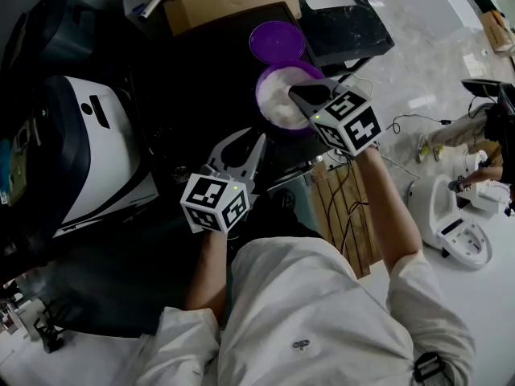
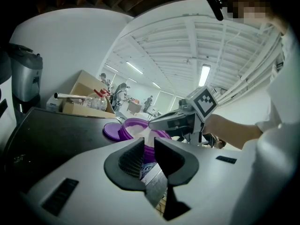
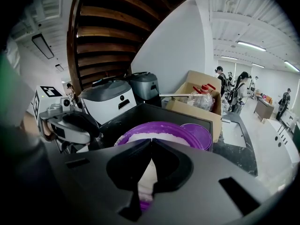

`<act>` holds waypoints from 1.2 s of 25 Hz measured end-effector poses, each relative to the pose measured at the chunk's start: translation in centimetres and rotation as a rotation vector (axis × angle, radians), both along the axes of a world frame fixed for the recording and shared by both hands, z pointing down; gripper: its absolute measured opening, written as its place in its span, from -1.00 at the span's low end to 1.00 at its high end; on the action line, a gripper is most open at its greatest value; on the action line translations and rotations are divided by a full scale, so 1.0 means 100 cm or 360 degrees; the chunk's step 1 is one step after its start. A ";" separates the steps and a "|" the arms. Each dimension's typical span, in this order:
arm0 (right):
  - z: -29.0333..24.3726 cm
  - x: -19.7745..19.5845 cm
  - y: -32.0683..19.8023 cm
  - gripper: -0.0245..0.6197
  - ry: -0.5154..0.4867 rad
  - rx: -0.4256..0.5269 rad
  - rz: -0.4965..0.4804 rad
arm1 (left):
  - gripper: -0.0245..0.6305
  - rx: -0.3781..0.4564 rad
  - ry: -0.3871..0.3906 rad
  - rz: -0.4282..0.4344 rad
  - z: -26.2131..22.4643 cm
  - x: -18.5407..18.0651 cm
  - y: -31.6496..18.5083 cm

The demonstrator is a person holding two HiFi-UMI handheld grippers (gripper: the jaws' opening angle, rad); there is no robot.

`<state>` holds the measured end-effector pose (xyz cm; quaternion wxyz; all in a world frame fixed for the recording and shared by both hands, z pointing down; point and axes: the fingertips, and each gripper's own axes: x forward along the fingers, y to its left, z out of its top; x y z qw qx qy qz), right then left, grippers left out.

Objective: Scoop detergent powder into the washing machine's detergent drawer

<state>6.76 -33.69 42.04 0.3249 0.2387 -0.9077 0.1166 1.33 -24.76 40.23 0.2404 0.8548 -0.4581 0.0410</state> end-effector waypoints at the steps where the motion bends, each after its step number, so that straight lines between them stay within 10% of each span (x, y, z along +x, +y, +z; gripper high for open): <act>1: -0.001 -0.001 0.001 -0.90 -0.0013 -0.0008 -0.0005 | -0.72 0.0000 -0.0001 0.0001 0.000 0.001 0.001; 30: -0.020 -0.014 0.042 -0.90 -0.0370 -0.0268 0.0007 | -0.72 0.0028 -0.0002 -0.0031 -0.009 0.004 0.008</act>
